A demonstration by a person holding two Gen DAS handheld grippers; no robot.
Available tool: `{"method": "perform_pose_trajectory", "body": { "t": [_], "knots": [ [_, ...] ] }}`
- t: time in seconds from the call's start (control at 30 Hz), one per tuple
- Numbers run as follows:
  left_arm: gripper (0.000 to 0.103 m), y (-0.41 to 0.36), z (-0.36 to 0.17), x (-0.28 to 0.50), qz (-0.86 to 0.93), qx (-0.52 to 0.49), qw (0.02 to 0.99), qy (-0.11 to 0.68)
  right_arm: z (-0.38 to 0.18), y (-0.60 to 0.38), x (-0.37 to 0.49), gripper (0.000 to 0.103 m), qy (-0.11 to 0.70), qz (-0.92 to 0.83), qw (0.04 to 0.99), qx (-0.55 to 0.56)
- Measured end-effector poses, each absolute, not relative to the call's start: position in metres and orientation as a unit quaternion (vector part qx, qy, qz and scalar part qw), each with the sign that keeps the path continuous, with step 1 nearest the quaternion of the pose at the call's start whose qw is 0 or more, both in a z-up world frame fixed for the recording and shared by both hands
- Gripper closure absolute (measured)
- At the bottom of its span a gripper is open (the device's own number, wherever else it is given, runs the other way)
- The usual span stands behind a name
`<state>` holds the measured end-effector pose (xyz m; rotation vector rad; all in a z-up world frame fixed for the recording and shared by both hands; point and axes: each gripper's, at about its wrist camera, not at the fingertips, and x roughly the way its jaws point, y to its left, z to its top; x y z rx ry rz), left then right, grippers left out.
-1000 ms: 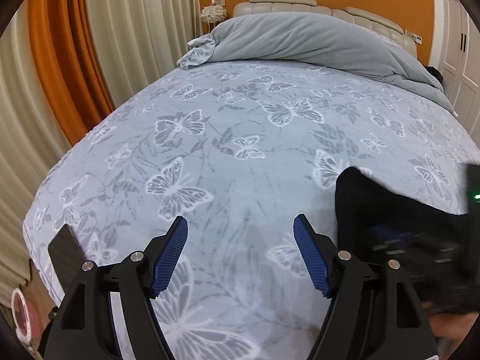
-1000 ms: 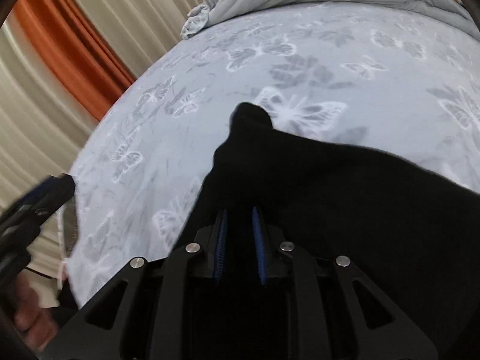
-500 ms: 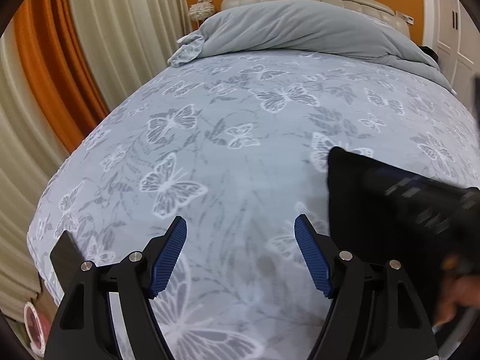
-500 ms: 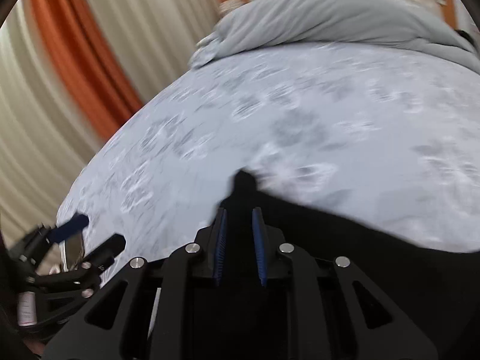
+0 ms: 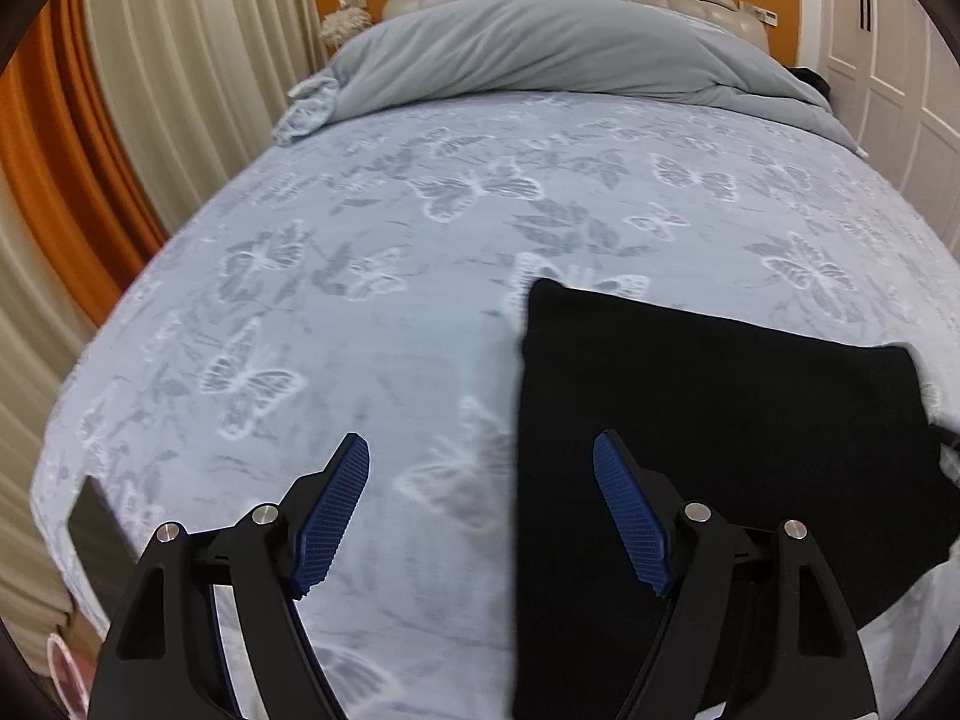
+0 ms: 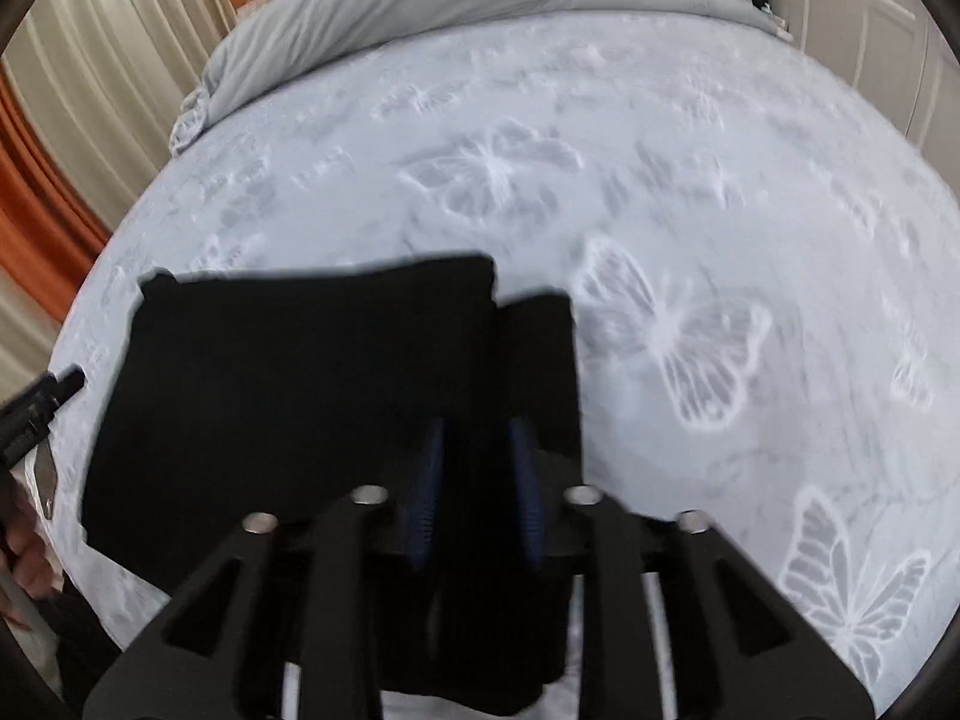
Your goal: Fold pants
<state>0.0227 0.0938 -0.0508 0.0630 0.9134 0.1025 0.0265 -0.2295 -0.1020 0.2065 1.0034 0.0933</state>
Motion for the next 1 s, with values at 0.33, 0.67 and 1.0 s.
{"method": "perform_pose_trajectory", "body": {
  "t": [0.33, 0.67, 1.0],
  "knots": [
    [0.028, 0.052, -0.057, 0.024, 0.047, 0.07, 0.899, 0.431, -0.1, -0.213, 0.003, 0.07, 0.472, 0.08, 0.875, 0.069],
    [0.028, 0.072, -0.05, 0.023, 0.055, 0.055, 0.899, 0.431, -0.056, -0.119, -0.016, 0.068, 0.419, 0.212, 0.882, 0.032],
    [0.027, 0.137, -0.03, 0.012, 0.11, 0.02, 0.903, 0.416, -0.102, 0.013, -0.031, 0.061, 0.441, 0.271, 0.85, -0.095]
  ]
}}
